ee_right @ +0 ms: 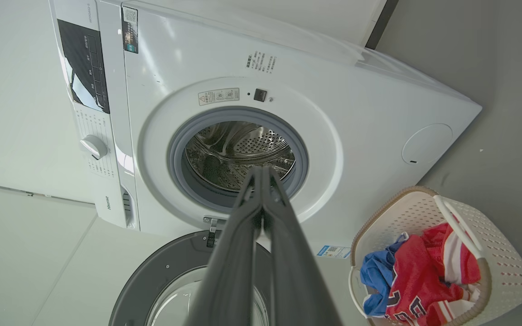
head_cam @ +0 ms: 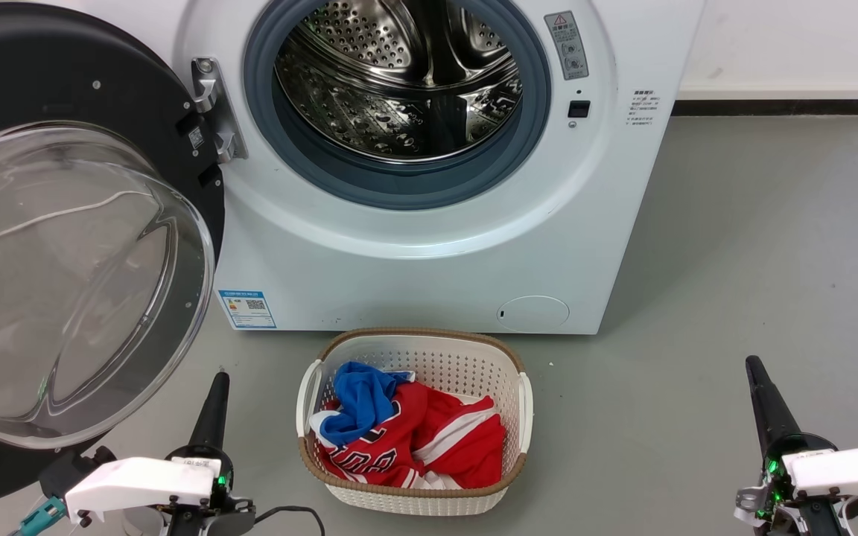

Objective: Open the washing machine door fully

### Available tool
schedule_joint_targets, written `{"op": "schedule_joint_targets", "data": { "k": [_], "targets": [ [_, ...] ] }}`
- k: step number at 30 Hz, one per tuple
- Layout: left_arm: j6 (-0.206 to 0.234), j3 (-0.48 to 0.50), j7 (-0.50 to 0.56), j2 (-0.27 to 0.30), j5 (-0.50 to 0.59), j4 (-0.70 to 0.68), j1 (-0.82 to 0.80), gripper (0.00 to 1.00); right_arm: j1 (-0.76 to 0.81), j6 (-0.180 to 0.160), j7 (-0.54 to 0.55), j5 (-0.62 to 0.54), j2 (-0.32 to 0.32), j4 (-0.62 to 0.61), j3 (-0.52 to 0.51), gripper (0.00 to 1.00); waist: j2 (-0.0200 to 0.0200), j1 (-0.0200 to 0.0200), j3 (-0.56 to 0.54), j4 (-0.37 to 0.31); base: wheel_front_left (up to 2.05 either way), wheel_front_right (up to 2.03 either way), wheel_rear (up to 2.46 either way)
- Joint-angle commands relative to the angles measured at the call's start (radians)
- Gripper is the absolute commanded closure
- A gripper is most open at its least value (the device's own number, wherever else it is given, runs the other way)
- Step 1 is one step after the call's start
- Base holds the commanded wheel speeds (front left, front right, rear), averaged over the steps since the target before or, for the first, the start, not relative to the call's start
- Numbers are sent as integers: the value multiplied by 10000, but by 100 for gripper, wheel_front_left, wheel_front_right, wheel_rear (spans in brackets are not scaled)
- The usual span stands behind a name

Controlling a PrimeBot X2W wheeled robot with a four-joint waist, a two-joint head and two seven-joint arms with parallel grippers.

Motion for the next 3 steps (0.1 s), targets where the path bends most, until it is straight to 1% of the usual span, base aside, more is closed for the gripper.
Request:
{"op": "schedule_joint_targets", "data": {
  "k": [1, 3],
  "targets": [
    [-60, 69, 87, -13, -272, -18, -215, 100, -223, 1, 91, 267, -41, 23, -16, 100, 0, 0, 2, -3, 0, 0, 0],
    [-73, 87, 144, -13, -461, -7, -238, 100, -265, 1, 151, 437, -37, 58, -21, 100, 0, 0, 5, -7, 0, 0, 0]
  ]
}}
